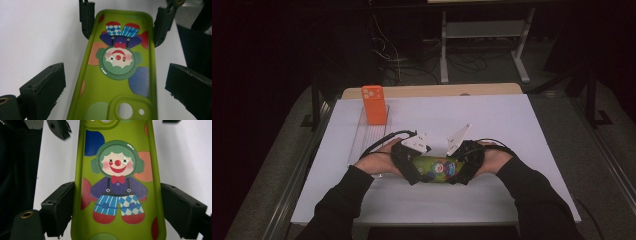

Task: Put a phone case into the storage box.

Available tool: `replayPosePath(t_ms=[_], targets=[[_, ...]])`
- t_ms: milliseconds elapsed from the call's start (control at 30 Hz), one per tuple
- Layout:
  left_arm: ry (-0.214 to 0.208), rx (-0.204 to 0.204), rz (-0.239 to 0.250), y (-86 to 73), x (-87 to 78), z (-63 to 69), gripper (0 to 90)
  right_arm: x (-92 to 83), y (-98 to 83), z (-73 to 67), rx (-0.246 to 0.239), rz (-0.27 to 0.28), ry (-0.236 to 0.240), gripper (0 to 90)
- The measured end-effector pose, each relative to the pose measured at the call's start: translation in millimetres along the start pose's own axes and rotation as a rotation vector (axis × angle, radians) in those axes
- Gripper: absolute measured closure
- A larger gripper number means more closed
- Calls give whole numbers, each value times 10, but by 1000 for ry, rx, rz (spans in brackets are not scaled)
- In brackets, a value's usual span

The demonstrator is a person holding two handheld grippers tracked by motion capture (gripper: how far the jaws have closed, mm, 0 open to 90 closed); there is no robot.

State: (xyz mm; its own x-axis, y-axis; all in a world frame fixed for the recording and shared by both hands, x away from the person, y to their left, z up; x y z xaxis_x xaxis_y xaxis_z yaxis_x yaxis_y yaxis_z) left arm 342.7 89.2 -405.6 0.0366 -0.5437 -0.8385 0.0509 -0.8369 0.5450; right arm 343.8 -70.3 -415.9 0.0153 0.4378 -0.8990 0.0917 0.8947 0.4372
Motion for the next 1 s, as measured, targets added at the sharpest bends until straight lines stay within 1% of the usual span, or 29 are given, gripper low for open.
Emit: replayPosePath(t_ms=[67, 100, 133, 200, 300, 400, 467, 500, 567, 633, 900, 933, 1000], targets=[[-5, 12, -12, -2, 16, -1, 23, -1, 18, -11, -2, -1, 3, 152], [-12, 3, -16, -4, 32, 14, 23, -3, 24, -16, -1, 0, 2, 152], [-13, 4, -18, -2, 42, 20, 23, -3, 29, -22, -7, 3, 3, 152], [-20, 11, -37, -7, 73, 39, 24, -10, 36, -32, -11, 7, 1, 152], [-16, 25, -70, -18, 119, 49, 50, -21, 46, -51, -18, 10, 2, 152], [-24, 30, -83, -19, 143, 58, 66, -19, 62, -68, -25, 9, 6, 152], [-23, 33, -86, -20, 149, 62, 78, -16, 66, -73, -28, 8, 5, 152], [-29, 25, -80, -19, 151, 70, 86, -16, 66, -74, -28, 7, 5, 152], [-31, 32, -87, -22, 145, 62, 105, -15, 63, -72, -29, 6, 6, 152], [-40, 27, -83, -26, 145, 62, 121, -18, 60, -69, -27, 5, 3, 152], [-52, 25, -87, -30, 144, 71, 138, -17, 63, -77, -29, 6, 8, 151], [-55, 15, -83, -27, 150, 79, 140, -16, 62, -78, -29, 4, 8, 150], [-59, 19, -89, -27, 153, 84, 145, -15, 61, -82, -27, 1, 15, 149]])
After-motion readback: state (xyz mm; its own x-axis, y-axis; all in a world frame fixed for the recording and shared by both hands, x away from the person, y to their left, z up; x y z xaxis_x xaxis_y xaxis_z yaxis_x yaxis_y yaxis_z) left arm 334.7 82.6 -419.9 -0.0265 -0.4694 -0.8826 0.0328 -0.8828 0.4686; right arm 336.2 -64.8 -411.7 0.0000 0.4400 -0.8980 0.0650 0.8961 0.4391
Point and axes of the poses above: each handheld gripper's, and its own axes: x roughly forward along the jaws, y roughly out of its top, z roughly to its right, the point moved 4 cm from there along x, roughly forward along the jaws, and after that the axes turned 10 degrees about -z, right-handed, at the moved point
